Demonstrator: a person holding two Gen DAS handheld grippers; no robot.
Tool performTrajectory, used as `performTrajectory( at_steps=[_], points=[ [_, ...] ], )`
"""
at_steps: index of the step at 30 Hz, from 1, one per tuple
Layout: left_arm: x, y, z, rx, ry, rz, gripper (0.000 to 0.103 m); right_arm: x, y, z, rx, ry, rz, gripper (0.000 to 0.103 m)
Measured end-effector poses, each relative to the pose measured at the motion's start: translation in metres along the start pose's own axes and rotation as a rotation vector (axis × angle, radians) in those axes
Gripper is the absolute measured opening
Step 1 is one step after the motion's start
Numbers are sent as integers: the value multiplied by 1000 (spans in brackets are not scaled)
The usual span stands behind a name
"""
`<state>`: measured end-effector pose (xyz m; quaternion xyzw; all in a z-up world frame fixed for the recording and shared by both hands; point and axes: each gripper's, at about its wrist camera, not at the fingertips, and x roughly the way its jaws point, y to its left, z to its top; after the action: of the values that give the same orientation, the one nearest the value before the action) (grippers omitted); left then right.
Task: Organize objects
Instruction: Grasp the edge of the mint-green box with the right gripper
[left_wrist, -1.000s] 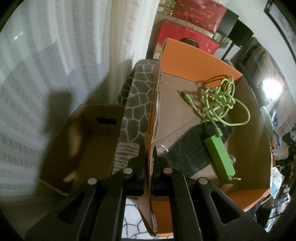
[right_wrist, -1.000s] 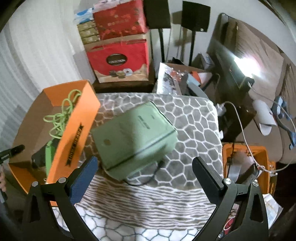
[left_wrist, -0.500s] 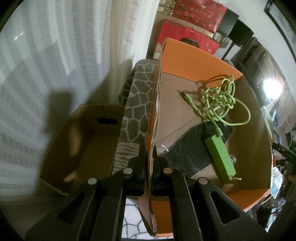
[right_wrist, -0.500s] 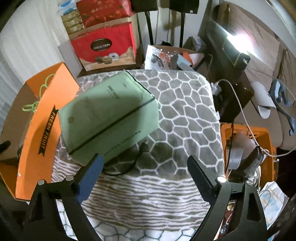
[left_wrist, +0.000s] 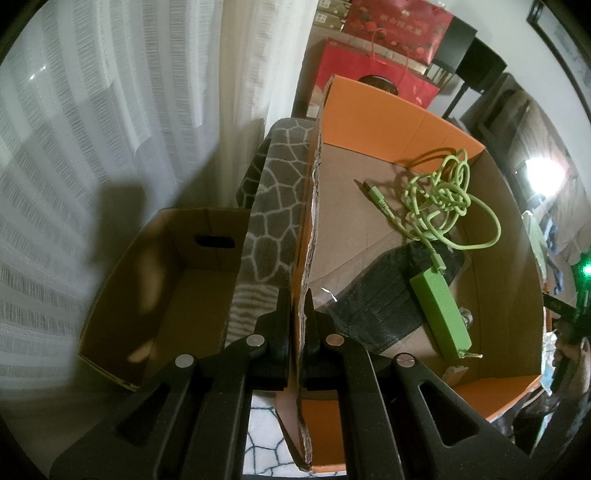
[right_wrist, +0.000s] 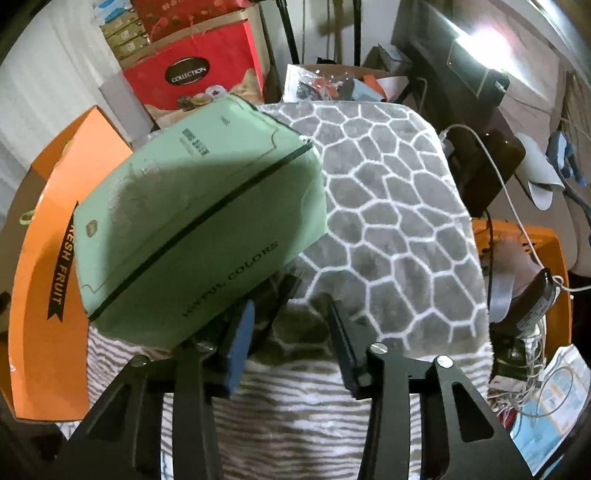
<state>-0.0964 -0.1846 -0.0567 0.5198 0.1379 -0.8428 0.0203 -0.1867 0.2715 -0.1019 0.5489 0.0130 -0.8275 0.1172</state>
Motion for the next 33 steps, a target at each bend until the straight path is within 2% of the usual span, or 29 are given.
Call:
performTrajectory(
  at_steps=[5, 11, 13, 15, 16, 24, 33],
  points=[
    [0, -1, 0, 1, -1, 2, 4, 2, 6, 0, -11, -7, -30, 42],
    [0, -1, 0, 1, 0, 2, 4, 4, 14, -4, -28, -32, -90, 35],
    [0, -1, 0, 1, 0, 3, 4, 4, 16, -6, -35, -45, -96, 30],
    [0, 0, 0, 2, 0, 3, 4, 4, 17, -7, -39, -52, -97, 15],
    [0, -1, 0, 1, 0, 3, 4, 4, 17, -7, -41, -53, -96, 12],
    [0, -1, 0, 1, -1, 3, 4, -8, 10, -8, -21, -69, -30, 6],
    [-1, 0, 0, 0, -1, 3, 4, -49, 9, -4, -30, -145, -32, 3]
  ],
)
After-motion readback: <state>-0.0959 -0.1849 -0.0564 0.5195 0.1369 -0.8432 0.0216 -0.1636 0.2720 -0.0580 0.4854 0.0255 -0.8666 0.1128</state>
